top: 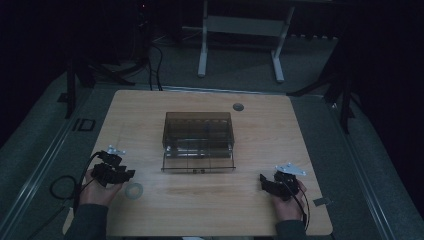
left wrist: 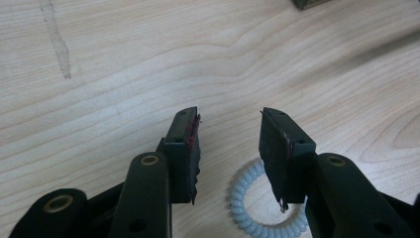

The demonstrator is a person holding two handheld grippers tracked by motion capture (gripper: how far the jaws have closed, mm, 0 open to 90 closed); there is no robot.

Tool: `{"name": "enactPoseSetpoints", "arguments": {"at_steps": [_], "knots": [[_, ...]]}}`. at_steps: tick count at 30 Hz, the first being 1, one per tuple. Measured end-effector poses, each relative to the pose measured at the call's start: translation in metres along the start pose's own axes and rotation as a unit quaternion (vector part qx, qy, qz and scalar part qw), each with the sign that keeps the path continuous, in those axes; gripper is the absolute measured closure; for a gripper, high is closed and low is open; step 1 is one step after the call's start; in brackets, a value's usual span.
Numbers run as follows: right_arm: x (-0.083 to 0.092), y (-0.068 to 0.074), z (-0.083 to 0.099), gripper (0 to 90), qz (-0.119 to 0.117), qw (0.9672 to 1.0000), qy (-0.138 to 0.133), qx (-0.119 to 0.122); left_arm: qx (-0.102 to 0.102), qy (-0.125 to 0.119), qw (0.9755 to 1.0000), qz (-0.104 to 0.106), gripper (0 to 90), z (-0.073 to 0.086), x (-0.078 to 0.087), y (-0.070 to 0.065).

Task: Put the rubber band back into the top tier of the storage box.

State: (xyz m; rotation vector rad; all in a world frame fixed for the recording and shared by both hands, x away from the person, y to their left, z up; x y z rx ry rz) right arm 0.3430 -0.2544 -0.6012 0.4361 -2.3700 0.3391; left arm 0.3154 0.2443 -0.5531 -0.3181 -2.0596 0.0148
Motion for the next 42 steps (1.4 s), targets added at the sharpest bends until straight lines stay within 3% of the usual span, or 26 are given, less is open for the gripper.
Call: {"name": "enactPoseSetpoints", "arguments": {"at_steps": [13, 24, 42], "knots": [[0.0, 0.0, 0.0, 27.1, -0.001, 1.0, 0.0, 0.001, -0.007, 0.036, 0.9993, -0.001, 57.2, 0.005, -0.004, -0.006], [0.0, 0.0, 0.0, 27.2, -0.001, 1.0, 0.0, 0.001, -0.011, 0.087, 0.996, -0.015, 60.2, 0.011, -0.003, -0.005], [0.0, 0.001, 0.0, 27.1, -0.002, 1.0, 0.0, 0.002, 0.005, 0.116, 0.993, -0.02, 61.6, 0.018, -0.004, 0.001]]}}
Point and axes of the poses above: each handheld gripper's, and its own axes: x roughly backward along the jaws, z roughly out of its underside, y roughly to its left, the point moved 6 cm from there along -x, roughly forward along the jaws, and after that the axes turned 9 degrees about x, right-handed, at the moved point
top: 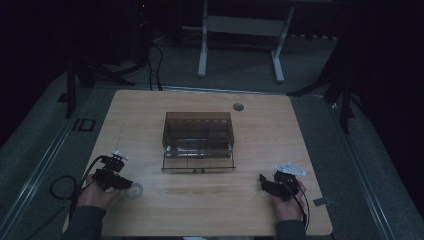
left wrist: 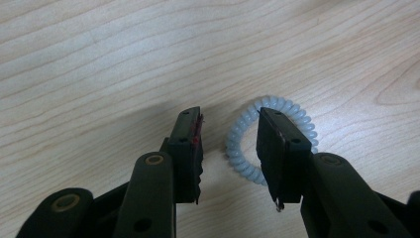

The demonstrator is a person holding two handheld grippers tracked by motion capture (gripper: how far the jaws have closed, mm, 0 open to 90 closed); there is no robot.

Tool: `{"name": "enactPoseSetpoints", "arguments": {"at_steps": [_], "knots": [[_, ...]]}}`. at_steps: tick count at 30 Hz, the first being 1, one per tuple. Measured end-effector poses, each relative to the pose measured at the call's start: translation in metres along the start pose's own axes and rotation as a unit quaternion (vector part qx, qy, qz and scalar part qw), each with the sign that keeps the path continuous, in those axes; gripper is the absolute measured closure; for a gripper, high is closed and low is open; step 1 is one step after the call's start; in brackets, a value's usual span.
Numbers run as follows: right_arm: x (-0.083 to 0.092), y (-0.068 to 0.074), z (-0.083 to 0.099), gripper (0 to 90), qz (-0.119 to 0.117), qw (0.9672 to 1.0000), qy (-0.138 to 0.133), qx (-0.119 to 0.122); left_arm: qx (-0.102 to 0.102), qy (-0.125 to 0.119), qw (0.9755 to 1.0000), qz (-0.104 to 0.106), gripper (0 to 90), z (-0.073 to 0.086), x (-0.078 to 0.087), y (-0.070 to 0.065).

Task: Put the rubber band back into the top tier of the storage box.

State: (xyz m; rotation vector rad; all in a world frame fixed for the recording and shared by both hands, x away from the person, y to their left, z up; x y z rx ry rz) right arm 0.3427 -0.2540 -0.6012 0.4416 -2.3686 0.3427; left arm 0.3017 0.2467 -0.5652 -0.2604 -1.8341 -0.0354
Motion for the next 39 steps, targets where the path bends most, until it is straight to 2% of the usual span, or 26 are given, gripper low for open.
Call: {"name": "enactPoseSetpoints", "arguments": {"at_steps": [4, 9, 15, 30, 39], "knots": [[0.0, 0.0, 0.0, 27.1, 0.0, 1.0, 0.0, 0.0, 0.0, 0.007, 1.0, 0.001, 62.2, 0.001, -0.001, 0.001], [0.0, 0.0, 0.0, 27.1, 0.0, 1.0, 0.0, 0.0, -0.012, 0.025, 0.9996, -0.003, 63.3, 0.003, -0.003, -0.001], [0.0, 0.0, 0.0, 27.1, -0.001, 1.0, 0.0, 0.001, -0.016, 0.038, 0.9991, -0.005, 64.8, 0.004, -0.006, -0.002], [0.0, 0.0, 0.0, 27.1, -0.001, 1.0, 0.0, 0.001, -0.02, 0.056, 0.9982, -0.005, 72.1, 0.005, -0.012, -0.004], [0.0, 0.0, 0.0, 27.1, -0.002, 1.0, 0.0, 0.002, -0.021, 0.065, 0.9975, -0.018, 77.3, 0.005, -0.014, -0.004]]}}
Point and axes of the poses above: each handheld gripper's, and its own axes: x roughly backward along the jaws, z roughly out of its underside, y roughly to its left, the point moved 6 cm from there along -x, roughly forward along the jaws, and after that the axes turned 9 degrees about x, right-handed, at the moved point
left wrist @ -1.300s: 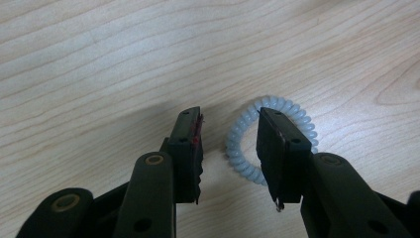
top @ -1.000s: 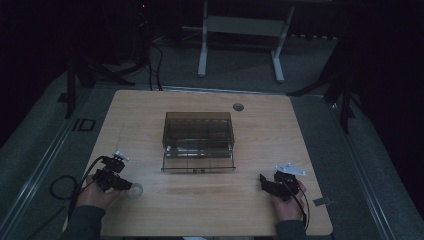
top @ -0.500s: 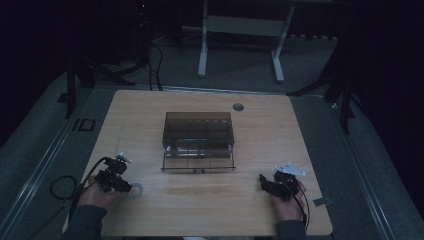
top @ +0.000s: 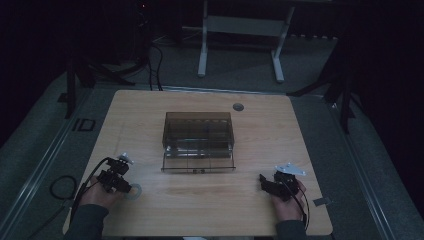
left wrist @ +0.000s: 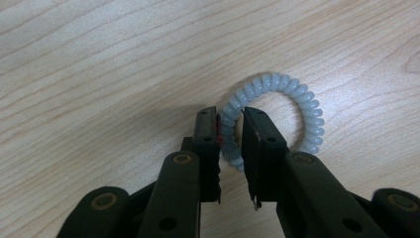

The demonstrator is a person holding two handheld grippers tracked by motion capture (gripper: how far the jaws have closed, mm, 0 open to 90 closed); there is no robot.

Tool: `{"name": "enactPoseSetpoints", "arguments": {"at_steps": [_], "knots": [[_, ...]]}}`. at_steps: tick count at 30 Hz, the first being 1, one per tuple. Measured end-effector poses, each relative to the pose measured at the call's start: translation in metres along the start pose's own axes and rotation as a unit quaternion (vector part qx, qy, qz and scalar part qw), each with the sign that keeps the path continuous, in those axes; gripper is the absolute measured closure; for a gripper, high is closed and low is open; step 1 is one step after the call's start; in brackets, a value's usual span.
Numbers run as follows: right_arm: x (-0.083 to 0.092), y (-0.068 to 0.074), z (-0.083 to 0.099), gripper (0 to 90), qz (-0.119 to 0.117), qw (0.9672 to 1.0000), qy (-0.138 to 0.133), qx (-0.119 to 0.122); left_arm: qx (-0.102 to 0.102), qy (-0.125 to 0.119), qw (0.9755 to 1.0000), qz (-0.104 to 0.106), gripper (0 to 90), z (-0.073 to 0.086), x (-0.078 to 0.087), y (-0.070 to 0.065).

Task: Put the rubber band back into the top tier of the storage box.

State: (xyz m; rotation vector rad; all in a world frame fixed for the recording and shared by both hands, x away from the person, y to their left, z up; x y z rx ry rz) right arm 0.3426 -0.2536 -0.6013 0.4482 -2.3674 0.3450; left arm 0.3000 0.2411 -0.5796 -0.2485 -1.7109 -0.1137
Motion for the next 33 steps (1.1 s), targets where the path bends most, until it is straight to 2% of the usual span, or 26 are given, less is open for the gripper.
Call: {"name": "enactPoseSetpoints", "arguments": {"at_steps": [11, 19, 24, 33], "knots": [[0.0, 0.0001, 0.0, 27.1, 0.0, 1.0, 0.0, 0.0, -0.003, 0.006, 1.0, -0.006, 76.6, -0.0008, -0.0024, -0.0017], [0.0, 0.0001, 0.0, 27.1, 0.0, 1.0, 0.0, 0.001, -0.006, 0.023, 0.9996, -0.014, 76.7, -0.0039, -0.0029, -0.0029], [0.0, 0.0002, 0.0, 27.1, -0.001, 1.0, 0.0, 0.001, -0.005, 0.021, 0.9996, -0.016, 77.3, -0.0042, -0.0031, -0.0035], [0.0, 0.0003, 0.0, 27.1, -0.001, 1.0, 0.0, 0.001, -0.027, 0.027, 0.9988, -0.031, 81.6, -0.0052, -0.0029, -0.0073]]}}
Point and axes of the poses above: each handheld gripper's, and its own axes: x roughly backward along the jaws, z roughly out of its underside, y roughly to its left, the point moved 6 cm from there along -x, roughly forward along the jaws, and after that the axes turned 9 degrees about x, right-handed, at the moved point
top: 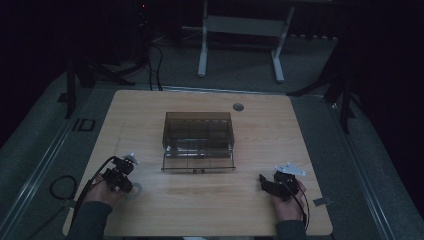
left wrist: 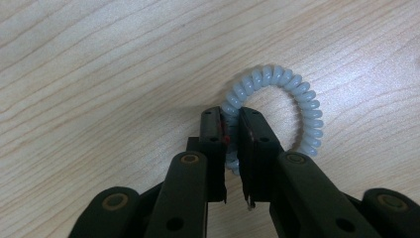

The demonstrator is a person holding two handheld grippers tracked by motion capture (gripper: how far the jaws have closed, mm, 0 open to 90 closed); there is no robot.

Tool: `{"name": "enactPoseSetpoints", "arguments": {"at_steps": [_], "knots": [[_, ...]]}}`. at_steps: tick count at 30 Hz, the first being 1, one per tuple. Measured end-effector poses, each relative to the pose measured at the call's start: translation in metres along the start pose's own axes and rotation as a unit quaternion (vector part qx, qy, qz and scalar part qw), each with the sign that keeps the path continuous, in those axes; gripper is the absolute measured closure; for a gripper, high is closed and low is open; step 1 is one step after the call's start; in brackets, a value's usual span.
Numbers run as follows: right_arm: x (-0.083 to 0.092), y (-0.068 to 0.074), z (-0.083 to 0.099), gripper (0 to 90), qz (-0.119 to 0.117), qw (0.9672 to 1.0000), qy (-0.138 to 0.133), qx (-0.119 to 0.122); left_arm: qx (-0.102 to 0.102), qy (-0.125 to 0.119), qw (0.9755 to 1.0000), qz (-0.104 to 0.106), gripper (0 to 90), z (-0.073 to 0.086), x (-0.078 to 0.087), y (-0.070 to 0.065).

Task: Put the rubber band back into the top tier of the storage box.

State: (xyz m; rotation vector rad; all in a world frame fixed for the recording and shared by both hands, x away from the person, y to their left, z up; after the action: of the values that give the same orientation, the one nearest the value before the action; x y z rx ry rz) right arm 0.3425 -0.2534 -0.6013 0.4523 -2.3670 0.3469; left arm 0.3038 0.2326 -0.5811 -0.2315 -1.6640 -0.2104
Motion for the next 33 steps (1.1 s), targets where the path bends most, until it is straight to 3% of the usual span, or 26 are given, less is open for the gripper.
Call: {"name": "enactPoseSetpoints", "arguments": {"at_steps": [6, 21, 33], "knots": [[0.0, 0.0, 0.0, 27.1, 0.0, 1.0, 0.0, 0.0, -0.012, 0.01, 0.9999, 0.001, 82.1, 0.0, 0.0, -0.002], [0.0, 0.0, 0.0, 27.1, 0.0, 1.0, 0.0, 0.0, -0.012, -0.013, 0.9994, 0.029, 82.1, -0.002, 0.015, -0.003], [0.0, 0.0, 0.0, 27.1, -0.001, 1.0, 0.0, 0.001, -0.021, -0.025, 0.9989, 0.033, 82.1, -0.008, 0.027, -0.005]]}}
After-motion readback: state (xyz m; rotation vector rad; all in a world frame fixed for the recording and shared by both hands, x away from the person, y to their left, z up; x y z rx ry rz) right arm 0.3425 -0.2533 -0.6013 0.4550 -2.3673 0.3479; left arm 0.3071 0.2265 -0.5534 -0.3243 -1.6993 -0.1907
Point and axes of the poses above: each handheld gripper's, and its own axes: x roughly backward along the jaws, z roughly out of its underside, y roughly to its left, the point moved 6 cm from there along -x, roughly forward along the jaws, and after that the axes turned 9 degrees about x, right-handed, at the moved point
